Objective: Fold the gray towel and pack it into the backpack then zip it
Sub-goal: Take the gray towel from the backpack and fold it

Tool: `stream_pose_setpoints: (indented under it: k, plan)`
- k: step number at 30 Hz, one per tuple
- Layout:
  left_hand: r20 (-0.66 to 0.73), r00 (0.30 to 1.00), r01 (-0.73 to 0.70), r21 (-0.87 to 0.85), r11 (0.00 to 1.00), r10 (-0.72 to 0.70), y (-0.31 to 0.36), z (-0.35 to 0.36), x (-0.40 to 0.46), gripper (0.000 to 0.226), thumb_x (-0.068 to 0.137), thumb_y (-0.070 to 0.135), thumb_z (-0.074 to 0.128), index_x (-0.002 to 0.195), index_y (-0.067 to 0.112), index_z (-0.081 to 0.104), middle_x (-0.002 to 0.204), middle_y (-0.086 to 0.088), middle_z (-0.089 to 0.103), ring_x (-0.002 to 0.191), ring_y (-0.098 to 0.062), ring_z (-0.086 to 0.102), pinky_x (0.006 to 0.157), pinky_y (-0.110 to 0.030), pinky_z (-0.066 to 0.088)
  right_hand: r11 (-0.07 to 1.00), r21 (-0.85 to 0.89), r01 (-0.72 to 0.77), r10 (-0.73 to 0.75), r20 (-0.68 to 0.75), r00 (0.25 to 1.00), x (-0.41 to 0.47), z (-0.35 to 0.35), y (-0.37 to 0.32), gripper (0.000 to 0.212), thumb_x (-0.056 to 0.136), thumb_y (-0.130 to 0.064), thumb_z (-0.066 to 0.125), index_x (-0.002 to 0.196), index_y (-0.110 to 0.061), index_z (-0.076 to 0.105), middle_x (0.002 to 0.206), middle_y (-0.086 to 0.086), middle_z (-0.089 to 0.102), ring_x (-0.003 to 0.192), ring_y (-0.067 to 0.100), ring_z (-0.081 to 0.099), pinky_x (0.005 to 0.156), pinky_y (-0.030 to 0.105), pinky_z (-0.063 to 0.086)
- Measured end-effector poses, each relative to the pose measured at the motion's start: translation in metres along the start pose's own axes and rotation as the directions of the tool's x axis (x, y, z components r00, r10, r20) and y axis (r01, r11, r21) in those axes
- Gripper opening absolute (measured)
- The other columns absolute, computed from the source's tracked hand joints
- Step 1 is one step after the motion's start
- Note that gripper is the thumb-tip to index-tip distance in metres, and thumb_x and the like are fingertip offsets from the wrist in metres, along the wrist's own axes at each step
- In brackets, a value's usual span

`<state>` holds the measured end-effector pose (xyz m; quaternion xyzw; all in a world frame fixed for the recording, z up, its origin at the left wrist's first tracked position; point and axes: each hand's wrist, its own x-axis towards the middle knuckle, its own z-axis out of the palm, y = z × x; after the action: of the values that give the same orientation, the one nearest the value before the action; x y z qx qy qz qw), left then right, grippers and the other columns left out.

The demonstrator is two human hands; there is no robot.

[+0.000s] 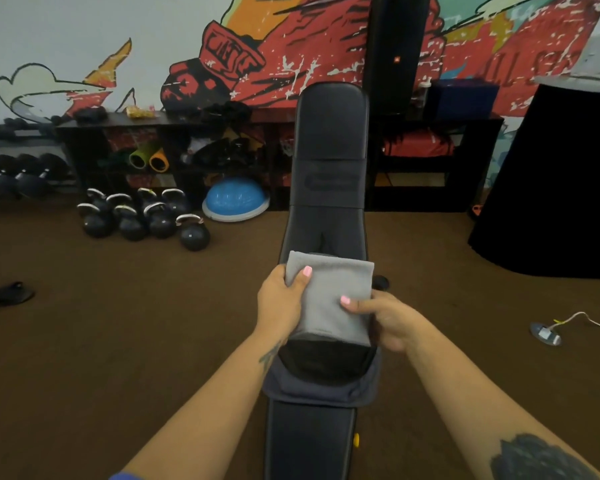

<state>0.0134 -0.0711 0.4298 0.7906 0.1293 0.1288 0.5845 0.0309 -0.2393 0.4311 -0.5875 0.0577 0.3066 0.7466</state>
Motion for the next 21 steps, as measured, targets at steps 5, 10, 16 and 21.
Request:
stream_pose_setpoints:
  k: [5, 10, 16, 21]
  plan:
    - [0.085, 0.996, 0.028, 0.008, 1.0, -0.029, -0.017, 0.001, 0.038, 0.022, 0.089, 0.036, 0.058, 0.101, 0.018, 0.058, 0.1, -0.001, 0.065, 0.087, -0.014, 0.061, 0.074, -0.029, 0.051, 0.999, 0.044, 0.029, -0.024, -0.128, 0.991, 0.031, -0.005, -0.007, 0.033, 0.086, -0.009, 0.065, 0.118, -0.003, 0.06, 0.108, 0.012, 0.069, 0.096, 0.025, 0.066, 0.071, 0.032, 0.056]
    - [0.473, 0.846, 0.368, -0.188, 0.911, -0.244, -0.036, 0.0, 0.083, 0.063, 0.065, 0.029, 0.08, 0.118, 0.016, 0.048, 0.118, -0.004, 0.061, 0.106, -0.02, 0.061, 0.091, -0.038, 0.053, 0.997, 0.005, 0.078, -0.075, -0.199, 0.977, 0.068, 0.004, -0.015, 0.026, 0.095, -0.027, 0.052, 0.119, -0.018, 0.05, 0.108, 0.002, 0.063, 0.098, 0.021, 0.061, 0.079, 0.034, 0.052]
    - [0.643, 0.733, 0.361, -0.093, 0.928, -0.22, -0.067, -0.005, 0.137, 0.101, 0.048, 0.015, 0.091, 0.133, 0.018, 0.037, 0.127, -0.003, 0.054, 0.116, -0.021, 0.055, 0.1, -0.044, 0.048, 0.996, -0.073, 0.042, -0.053, -0.169, 0.984, 0.105, -0.002, -0.012, 0.045, 0.084, -0.007, 0.067, 0.125, -0.017, 0.051, 0.115, 0.004, 0.065, 0.105, 0.022, 0.062, 0.083, 0.032, 0.053]
    - [0.707, 0.692, 0.319, -0.115, 0.941, -0.148, -0.087, 0.002, 0.16, 0.117, 0.046, 0.021, 0.092, 0.143, 0.029, 0.027, 0.135, -0.001, 0.05, 0.122, -0.021, 0.052, 0.101, -0.044, 0.047, 0.999, 0.023, 0.032, -0.023, -0.307, 0.951, 0.126, -0.003, -0.008, 0.051, 0.083, -0.01, 0.069, 0.129, -0.01, 0.046, 0.116, 0.007, 0.061, 0.102, 0.022, 0.06, 0.078, 0.031, 0.052]
